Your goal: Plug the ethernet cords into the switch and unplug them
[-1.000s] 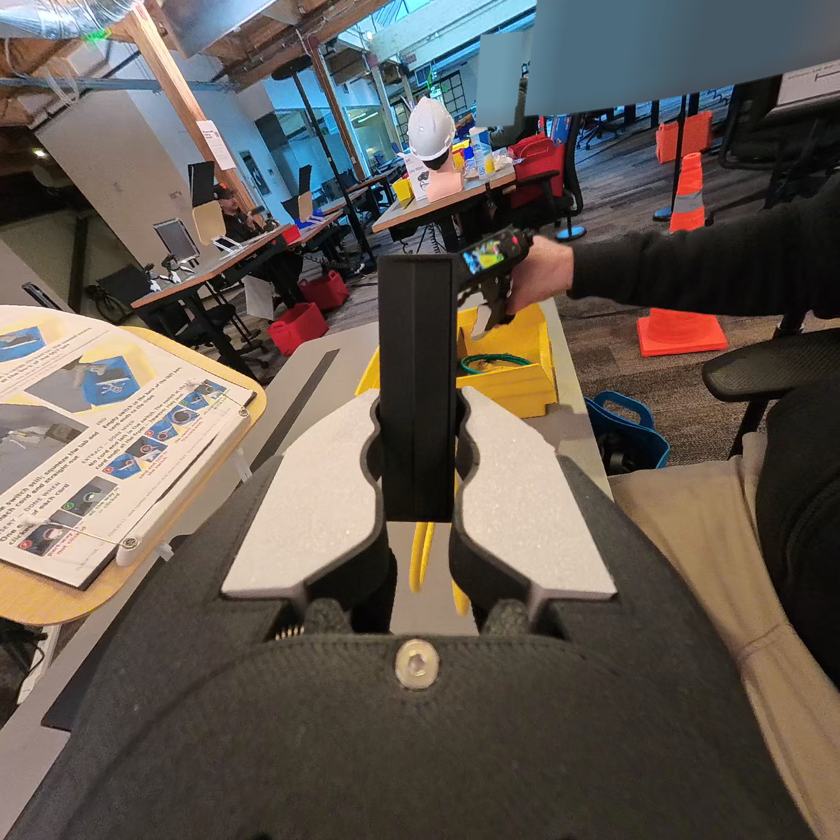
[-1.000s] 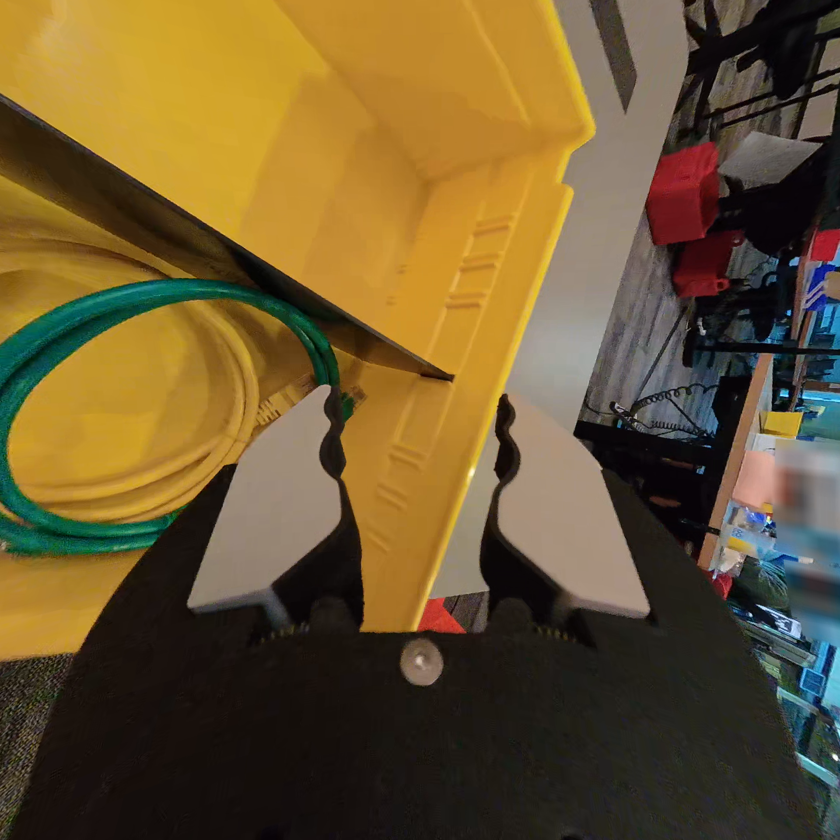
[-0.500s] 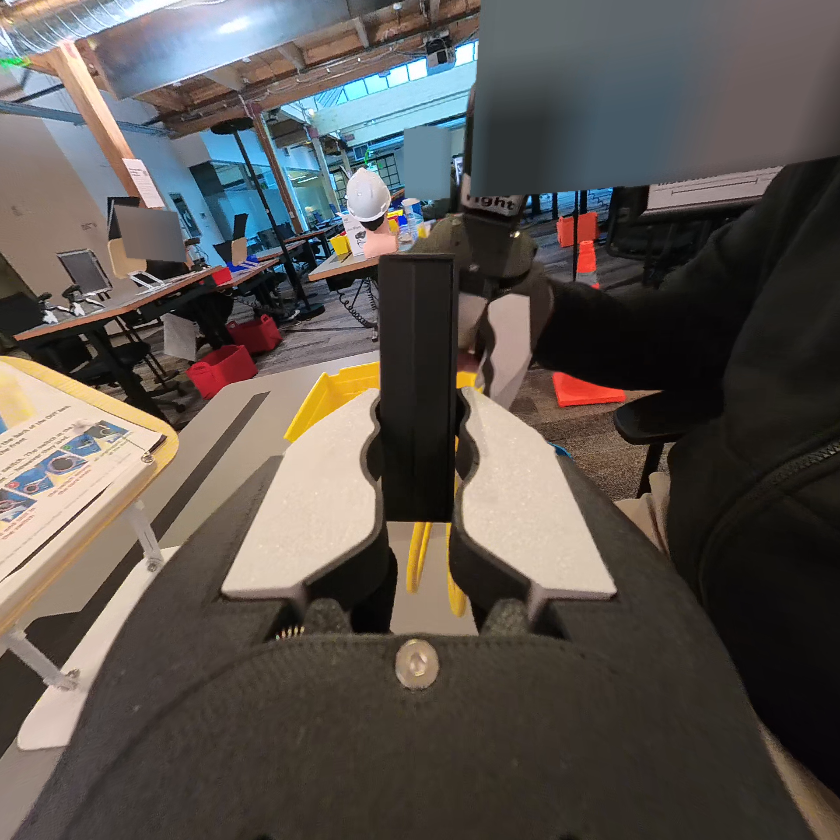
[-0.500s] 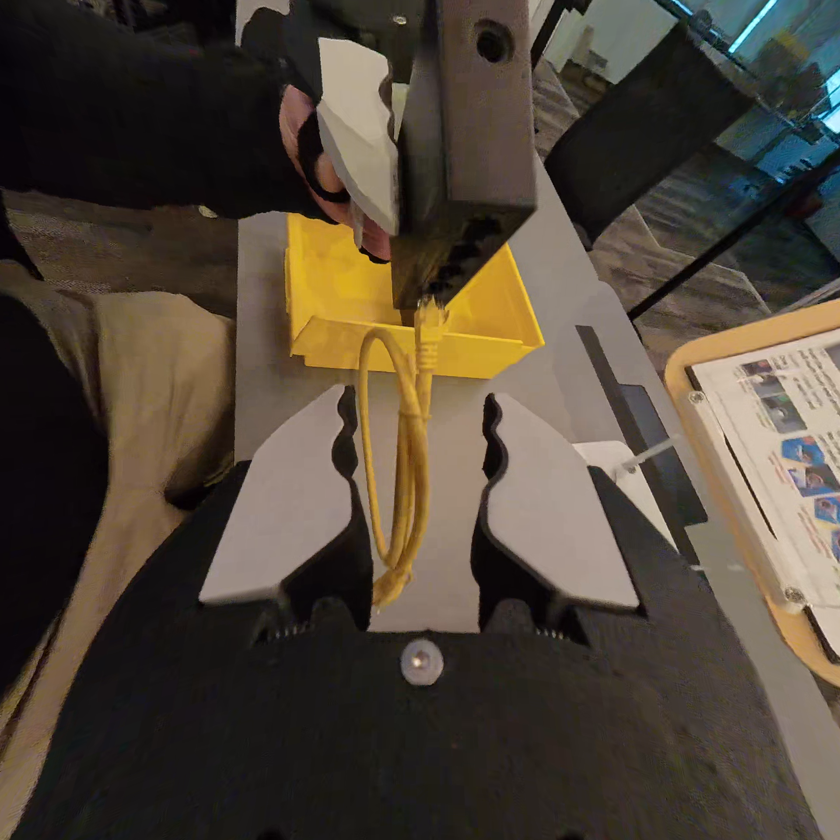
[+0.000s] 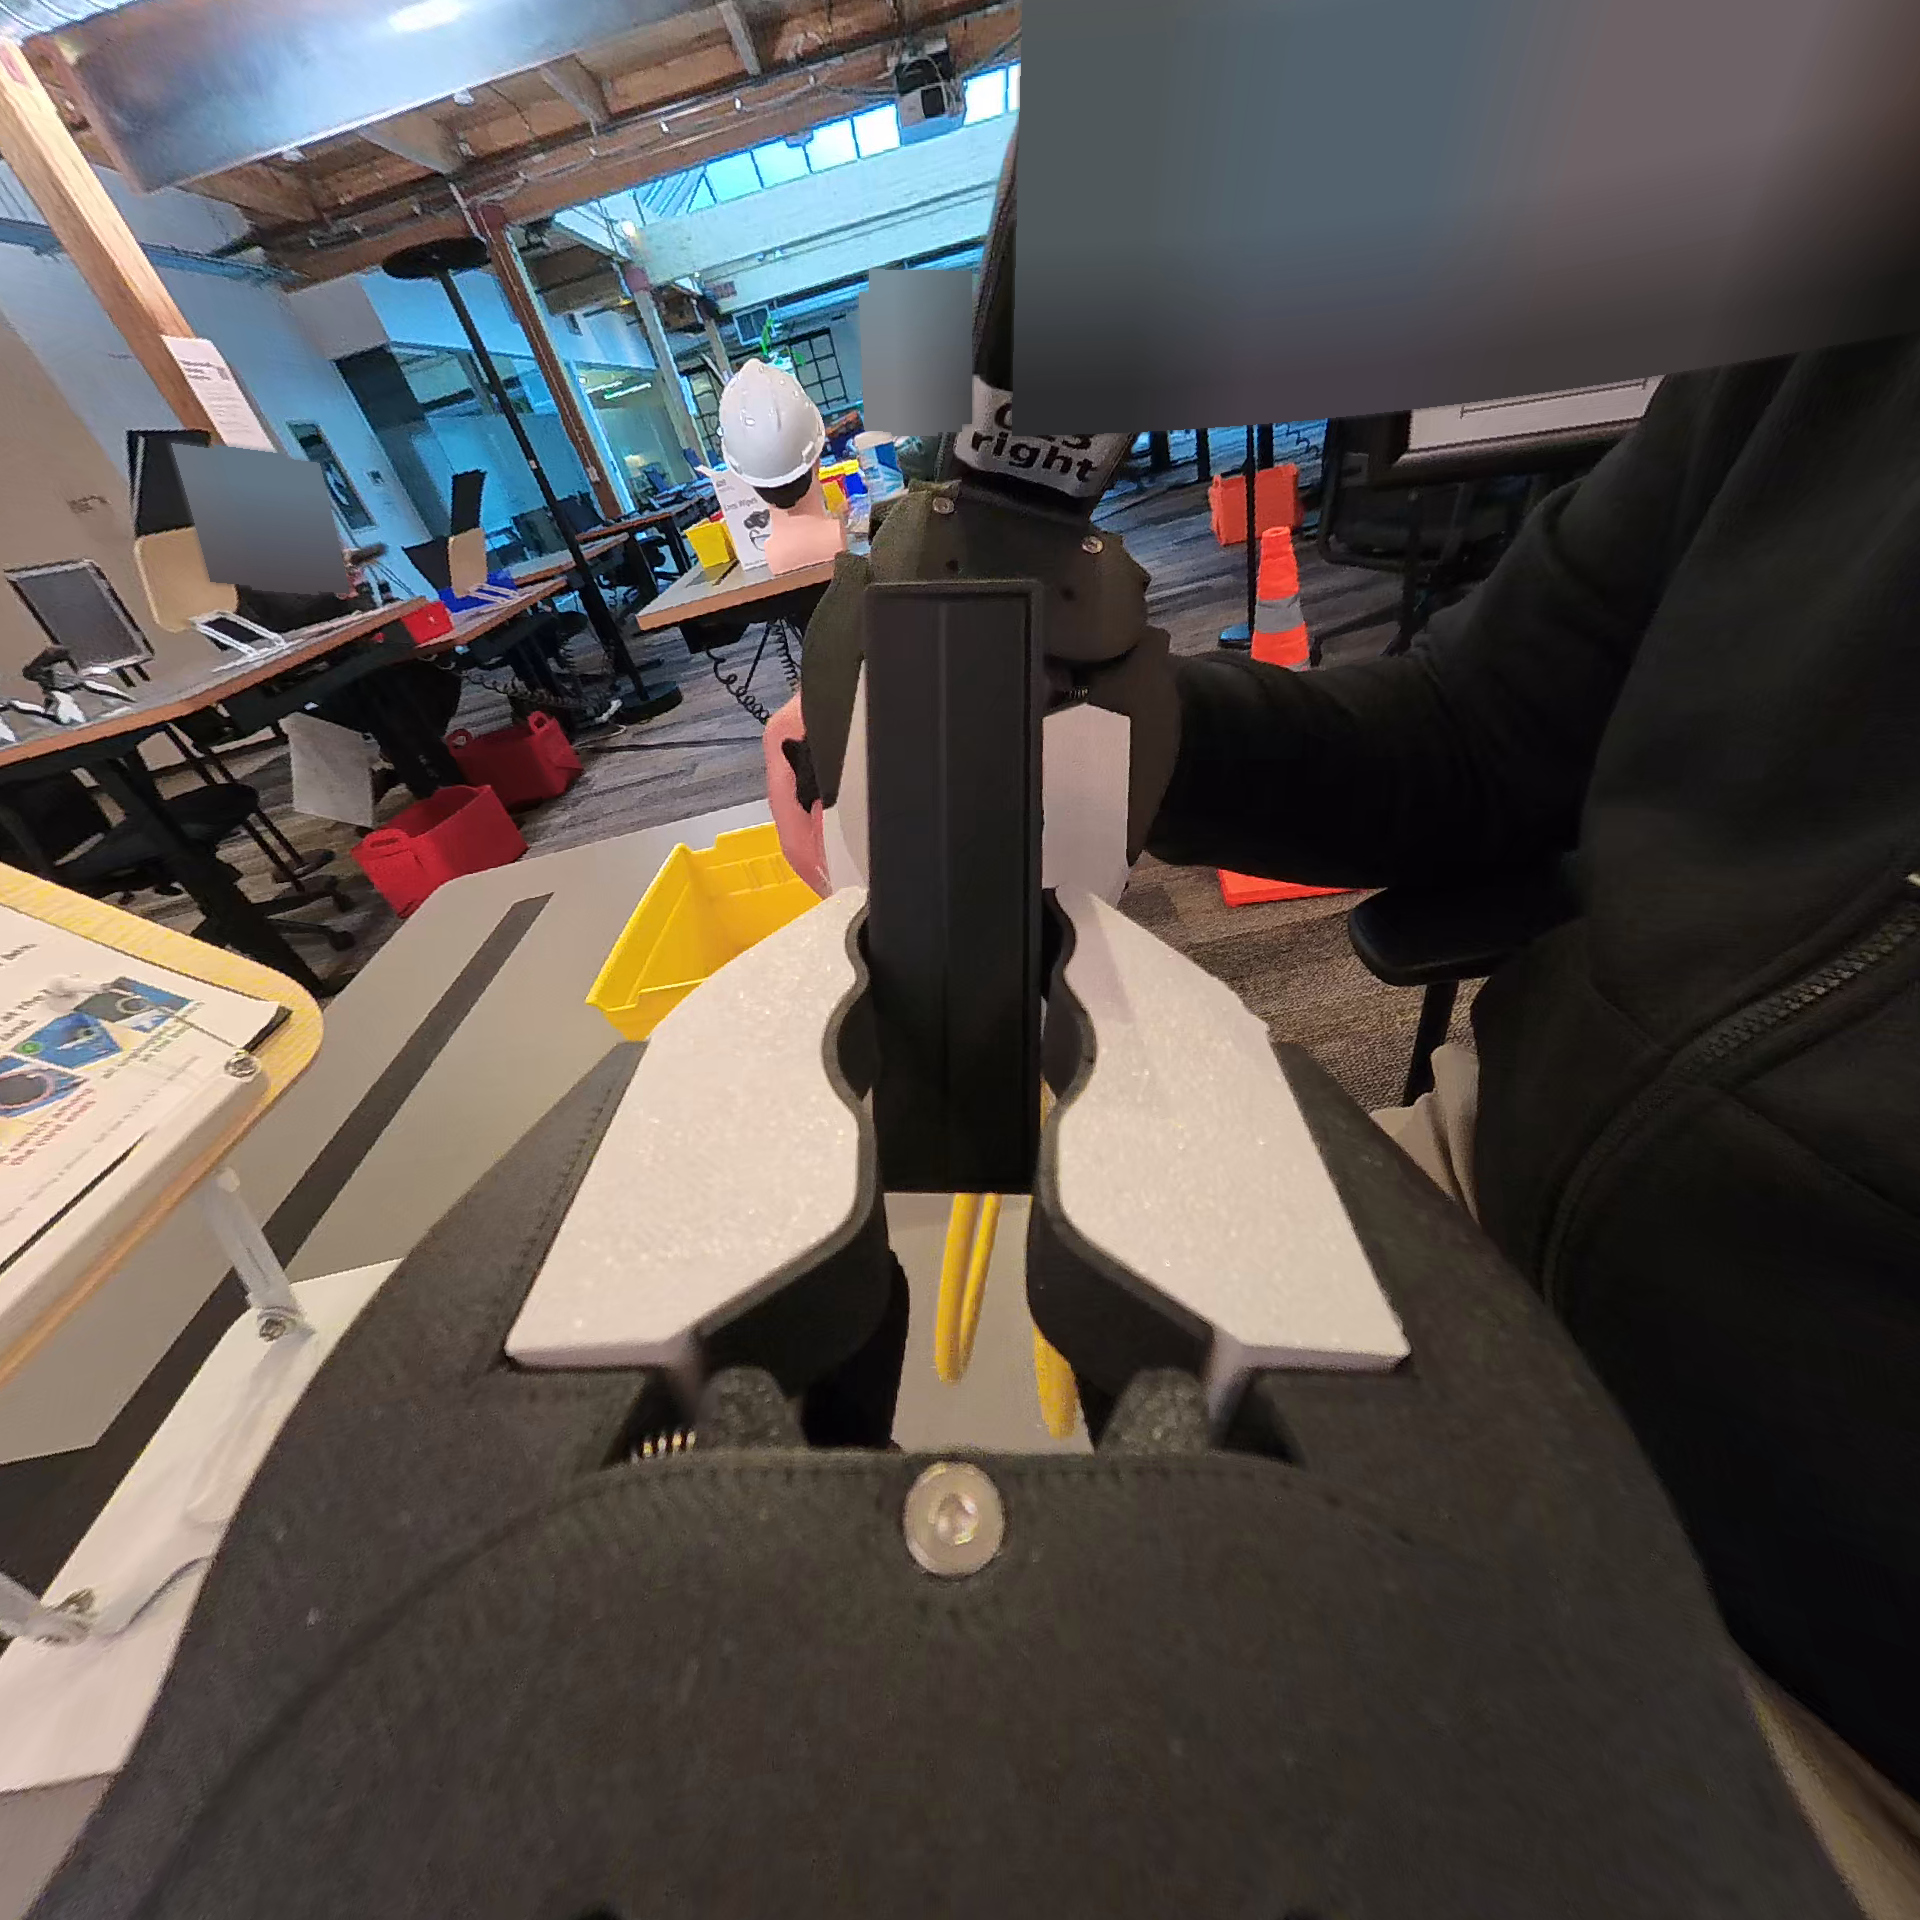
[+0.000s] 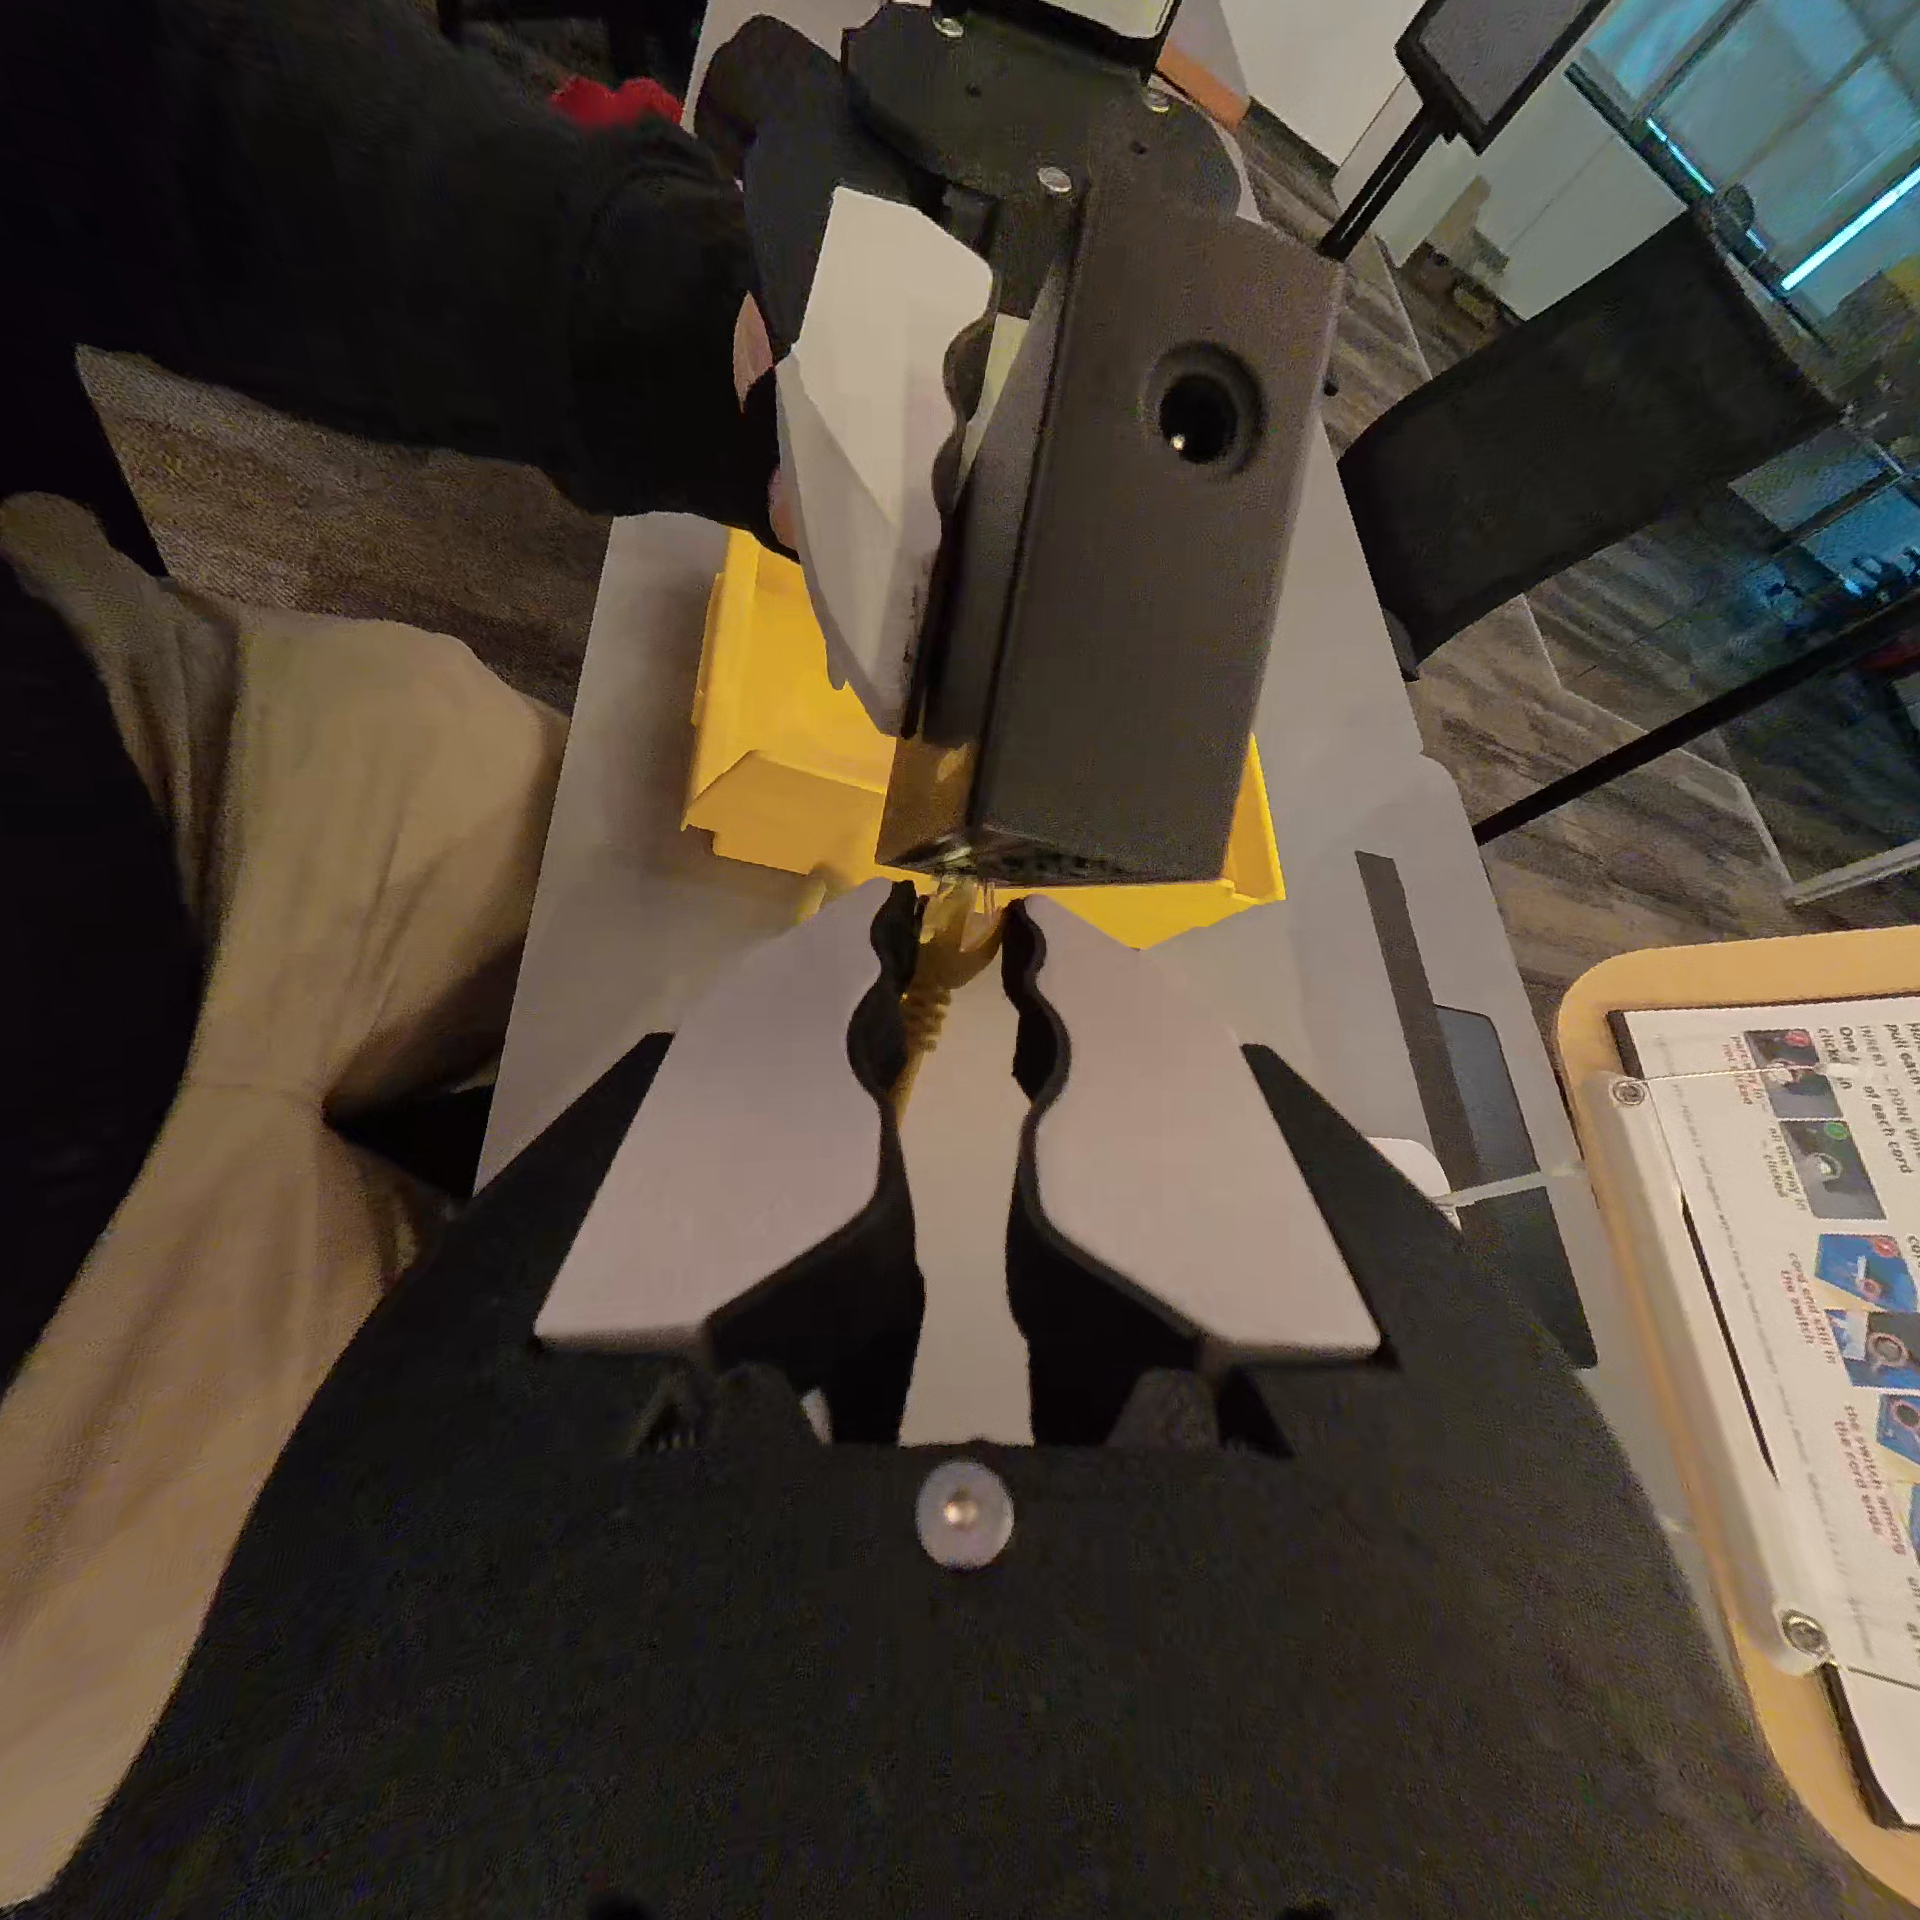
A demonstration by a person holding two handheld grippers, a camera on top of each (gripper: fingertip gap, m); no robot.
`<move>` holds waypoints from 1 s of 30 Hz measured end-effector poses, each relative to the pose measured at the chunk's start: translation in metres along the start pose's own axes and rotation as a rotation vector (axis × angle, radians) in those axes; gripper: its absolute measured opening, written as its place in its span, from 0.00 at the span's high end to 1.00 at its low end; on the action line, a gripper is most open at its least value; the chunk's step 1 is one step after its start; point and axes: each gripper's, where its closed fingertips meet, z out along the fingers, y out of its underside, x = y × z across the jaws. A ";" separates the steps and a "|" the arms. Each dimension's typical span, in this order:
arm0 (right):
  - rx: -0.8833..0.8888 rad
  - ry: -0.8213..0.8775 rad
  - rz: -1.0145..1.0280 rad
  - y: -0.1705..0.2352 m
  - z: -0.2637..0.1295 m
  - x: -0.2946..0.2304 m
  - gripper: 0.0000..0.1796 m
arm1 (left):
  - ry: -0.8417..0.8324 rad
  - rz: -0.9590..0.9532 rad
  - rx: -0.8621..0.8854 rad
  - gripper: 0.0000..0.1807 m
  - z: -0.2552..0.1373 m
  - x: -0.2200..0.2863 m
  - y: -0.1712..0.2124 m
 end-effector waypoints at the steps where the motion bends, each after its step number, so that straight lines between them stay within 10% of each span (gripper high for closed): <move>1: -0.004 -0.004 -0.005 0.000 0.000 -0.001 0.91 | 0.003 -0.004 0.003 0.85 0.000 0.000 0.000; 30: -0.024 0.042 -0.120 -0.008 -0.021 -0.008 0.93 | 0.050 0.053 -0.090 0.84 0.010 0.012 0.013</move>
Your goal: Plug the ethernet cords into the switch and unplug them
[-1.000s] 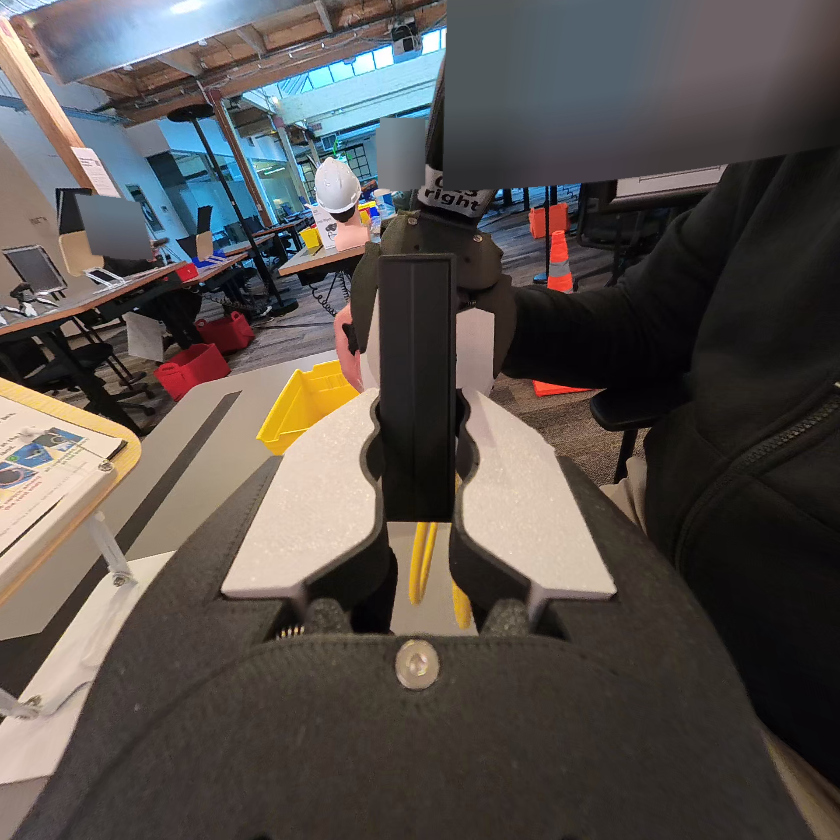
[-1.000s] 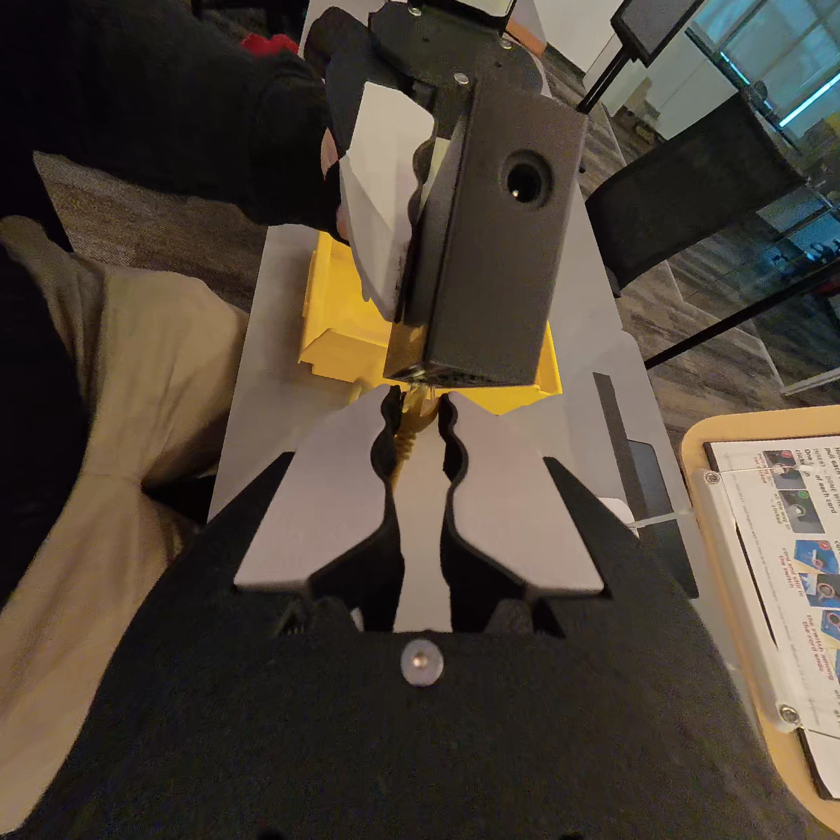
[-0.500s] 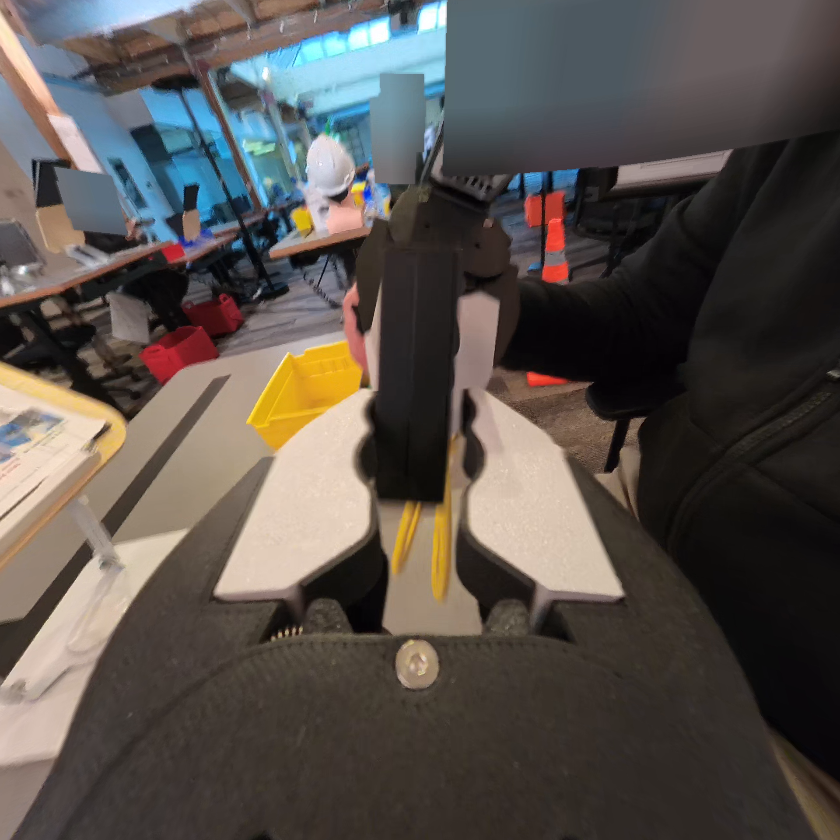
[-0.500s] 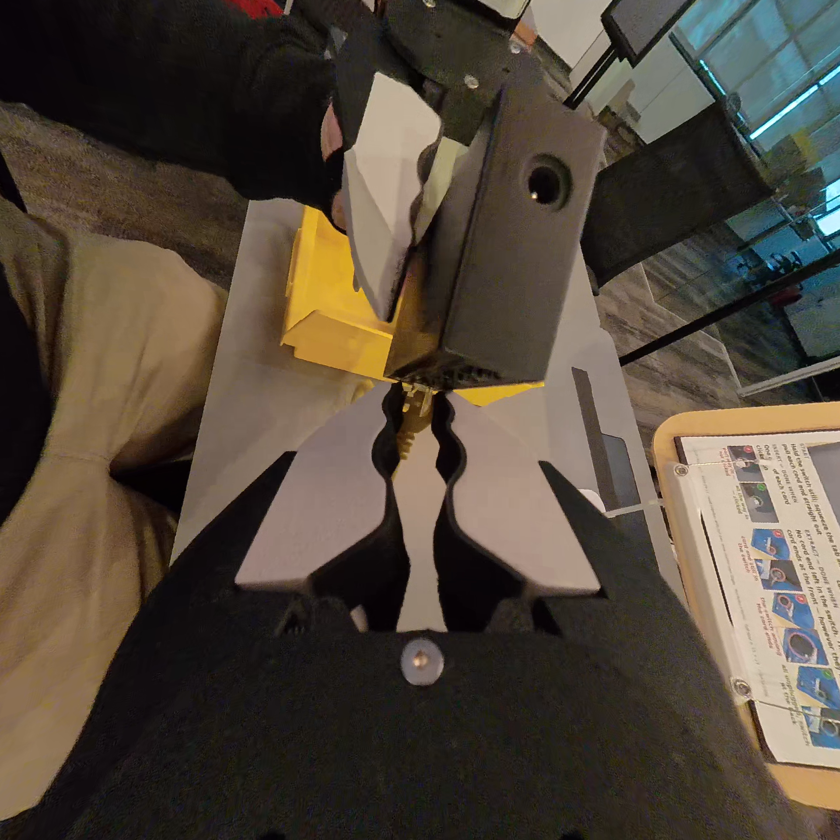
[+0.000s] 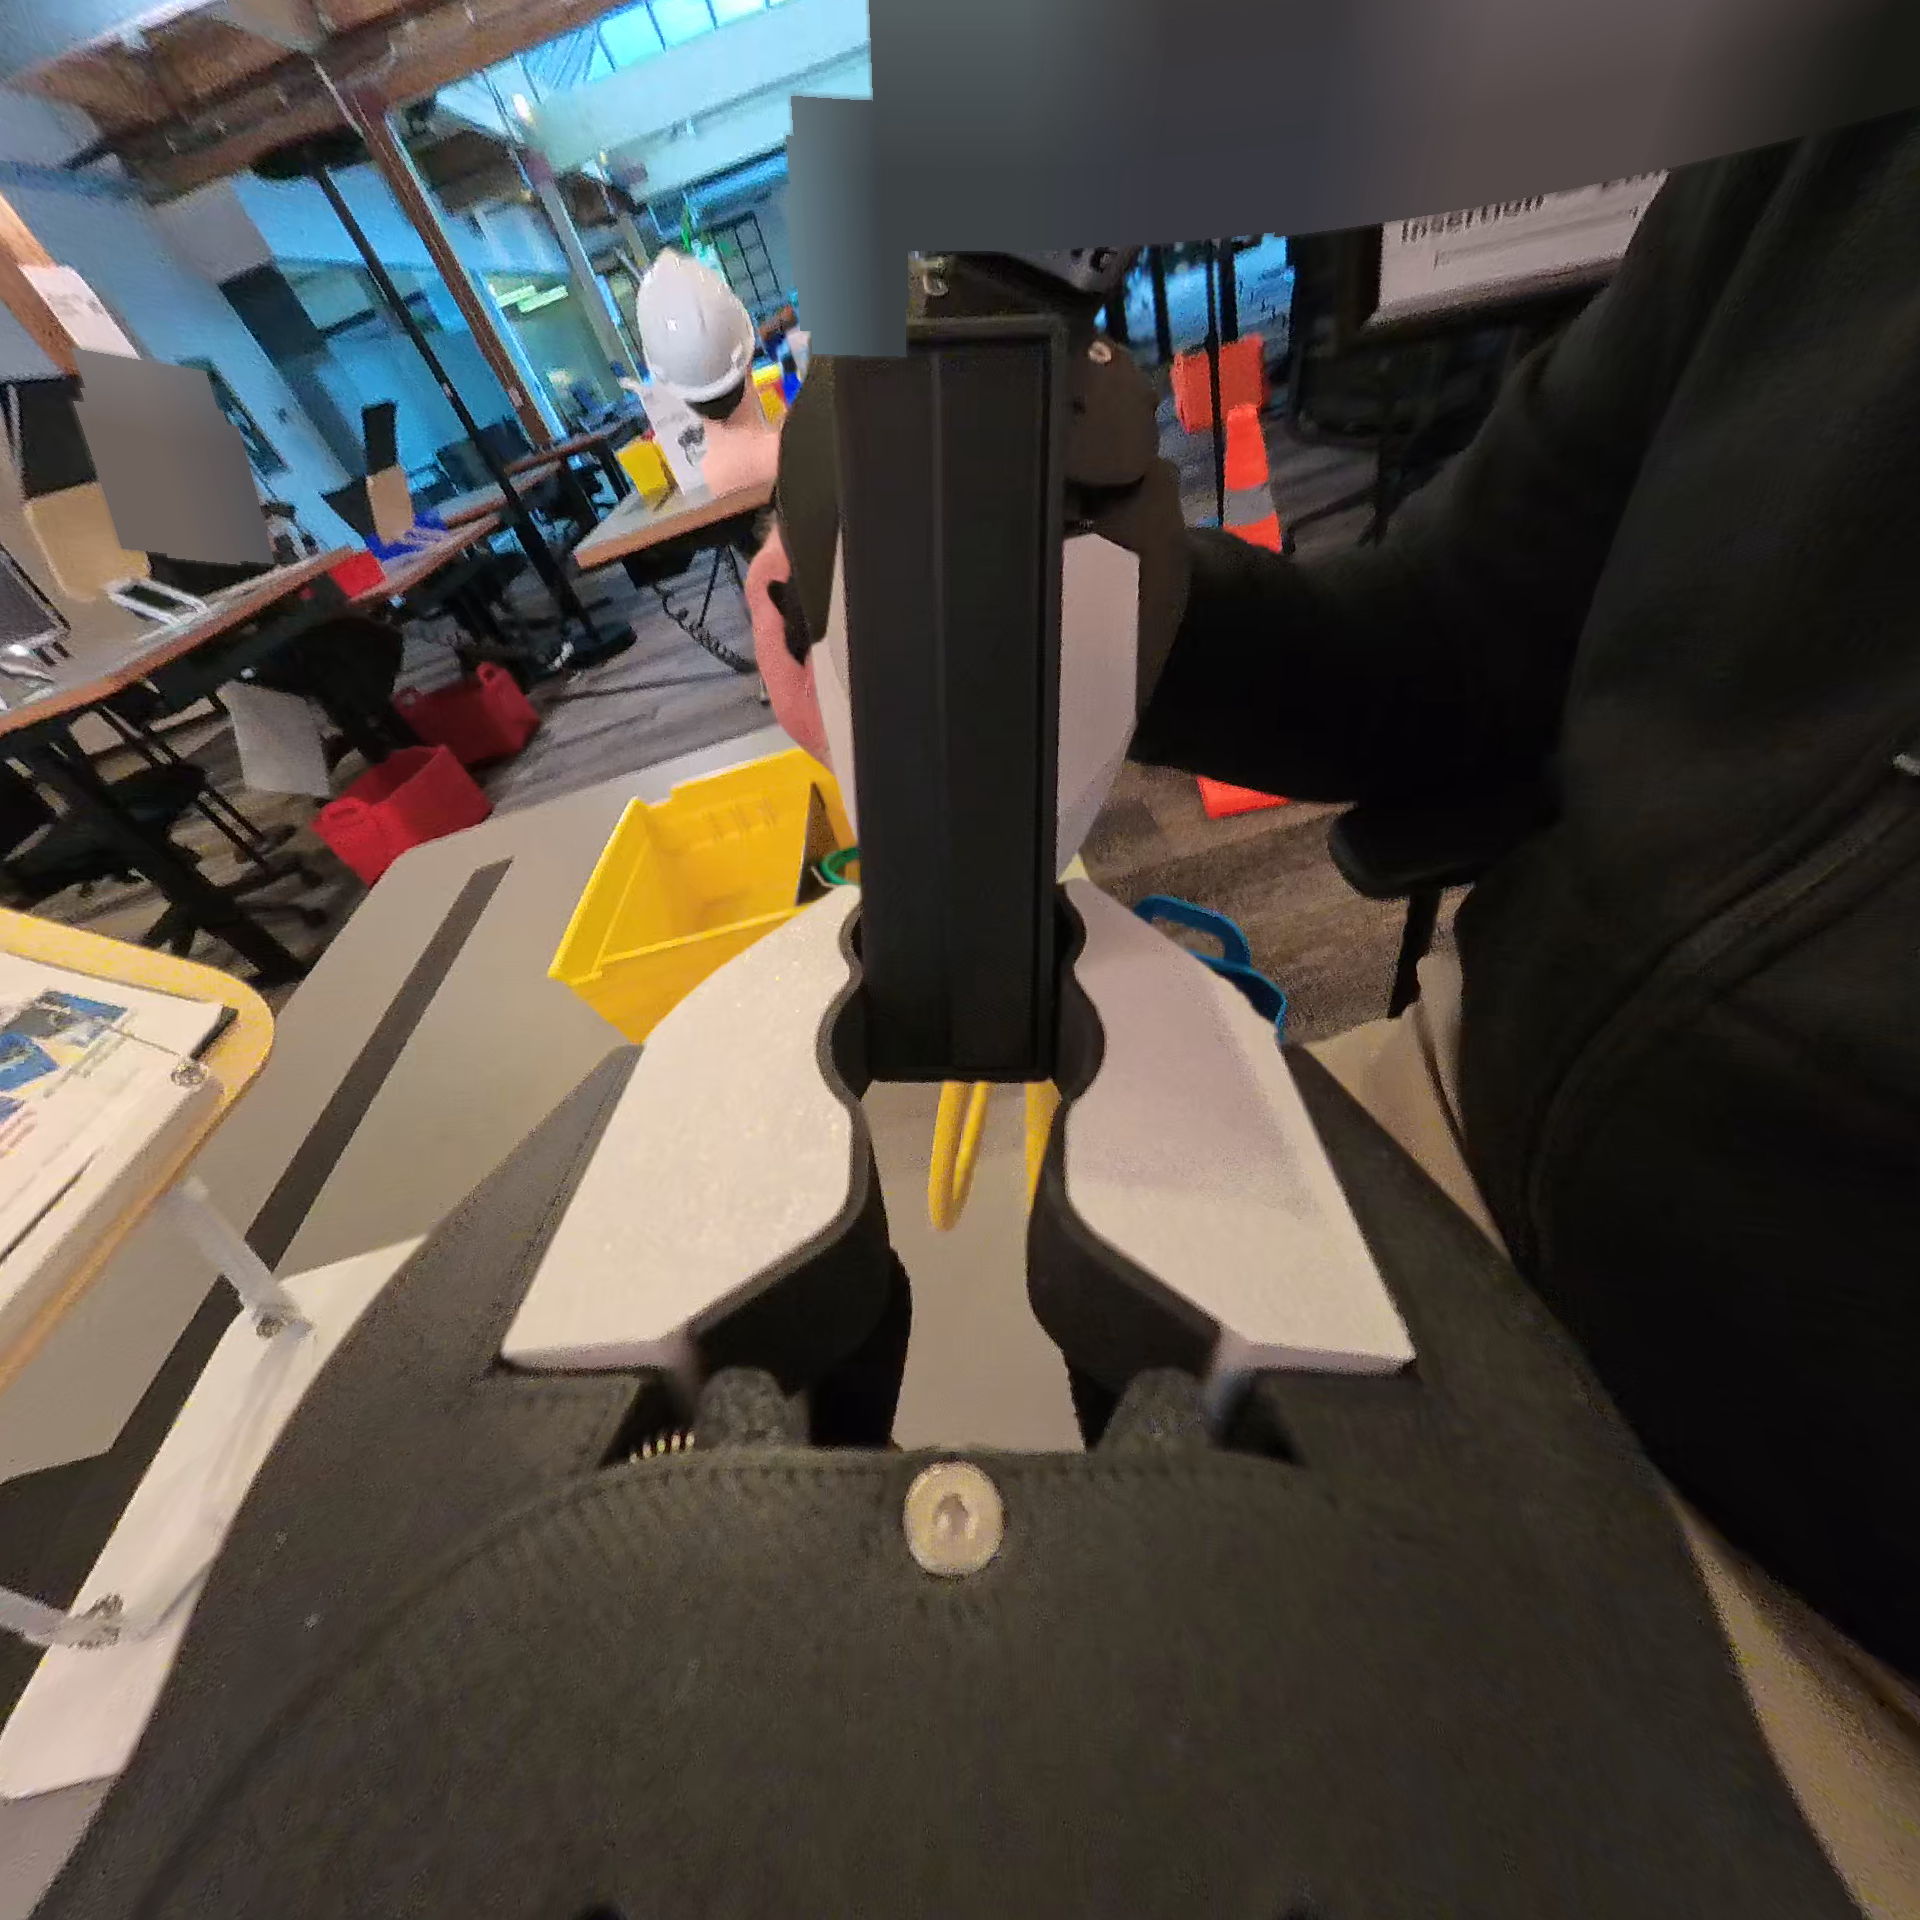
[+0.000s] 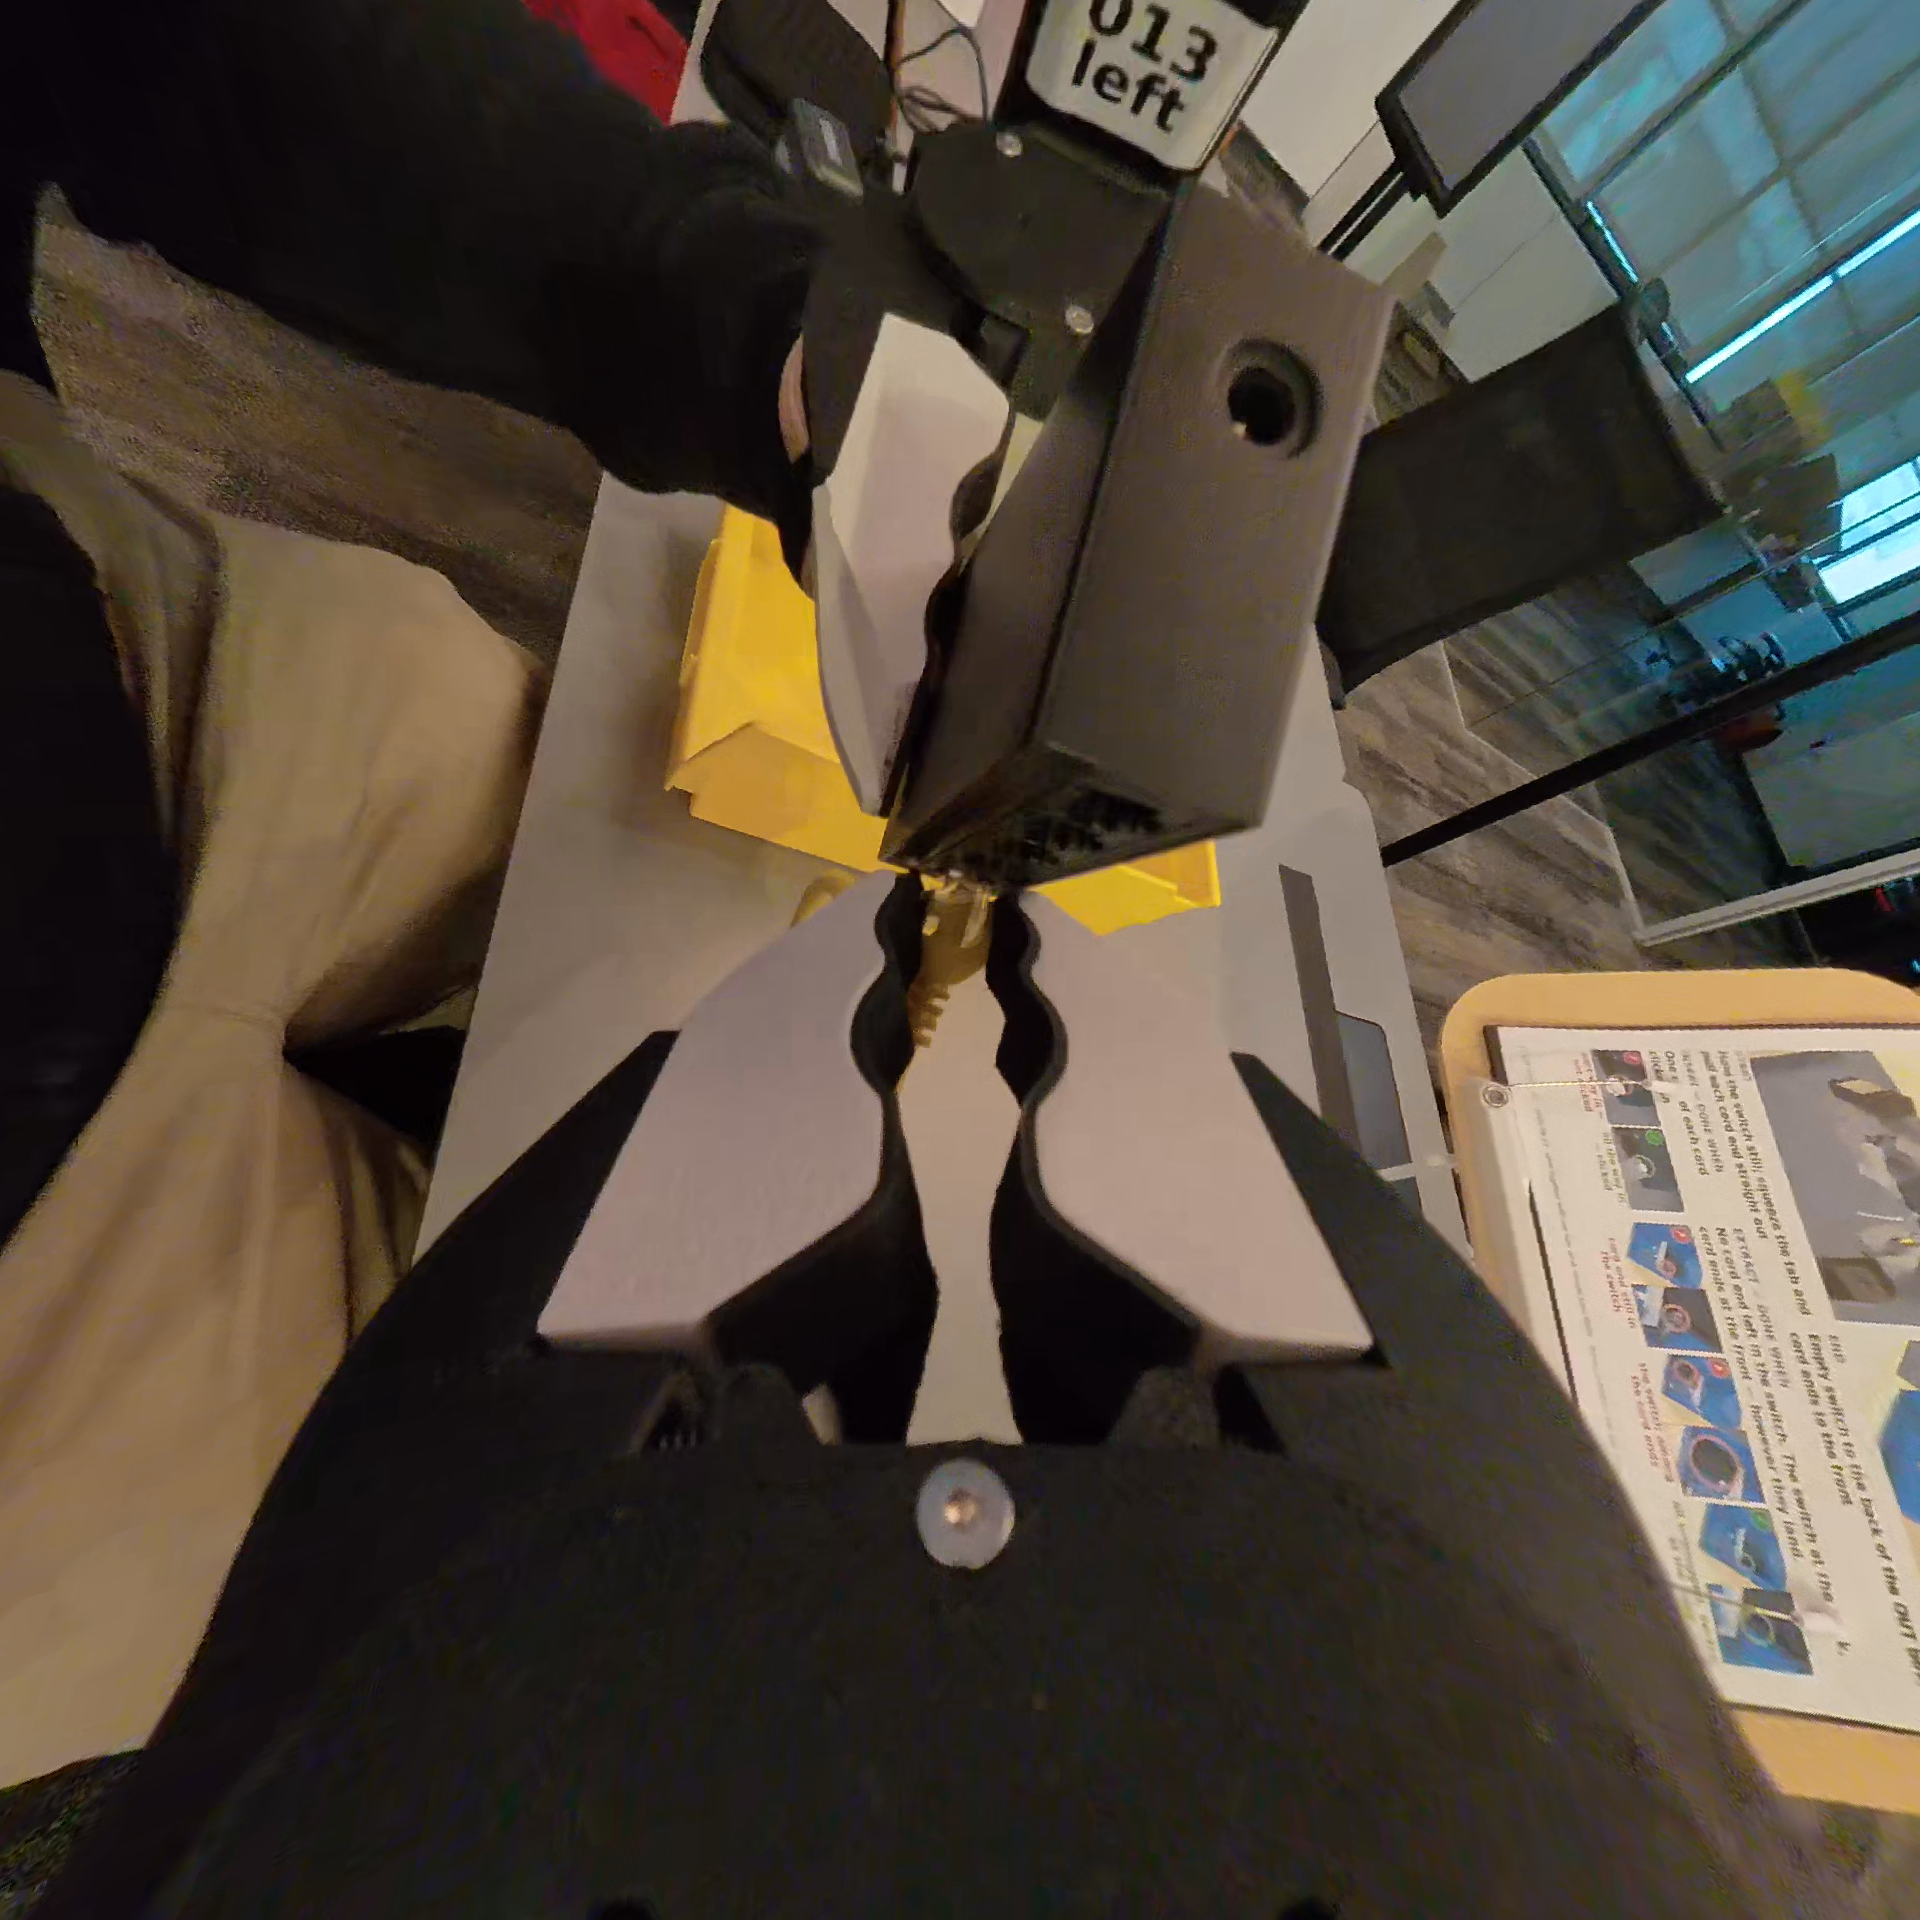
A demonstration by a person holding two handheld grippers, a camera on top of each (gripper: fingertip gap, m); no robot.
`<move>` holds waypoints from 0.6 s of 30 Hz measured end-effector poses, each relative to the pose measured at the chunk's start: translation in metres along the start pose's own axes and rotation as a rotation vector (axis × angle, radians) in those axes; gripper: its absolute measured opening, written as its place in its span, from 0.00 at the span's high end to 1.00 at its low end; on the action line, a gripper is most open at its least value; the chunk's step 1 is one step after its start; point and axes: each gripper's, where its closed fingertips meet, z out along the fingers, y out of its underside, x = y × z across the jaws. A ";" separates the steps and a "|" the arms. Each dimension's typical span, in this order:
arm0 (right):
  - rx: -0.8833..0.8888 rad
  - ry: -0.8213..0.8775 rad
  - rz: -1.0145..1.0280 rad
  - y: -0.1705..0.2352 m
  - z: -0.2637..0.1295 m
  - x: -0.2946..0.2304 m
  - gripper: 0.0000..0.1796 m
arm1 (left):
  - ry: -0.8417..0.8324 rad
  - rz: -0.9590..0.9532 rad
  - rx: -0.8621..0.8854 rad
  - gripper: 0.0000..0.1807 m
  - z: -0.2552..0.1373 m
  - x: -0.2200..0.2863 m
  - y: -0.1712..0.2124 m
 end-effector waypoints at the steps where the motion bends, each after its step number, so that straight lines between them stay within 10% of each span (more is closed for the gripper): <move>1: 0.007 0.005 0.003 -0.003 -0.004 0.001 0.93 | -0.007 0.008 0.004 0.84 0.001 0.001 -0.003; 18: 0.022 0.062 0.114 0.001 -0.018 0.008 0.92 | -0.182 0.174 -0.151 0.84 0.013 -0.004 -0.015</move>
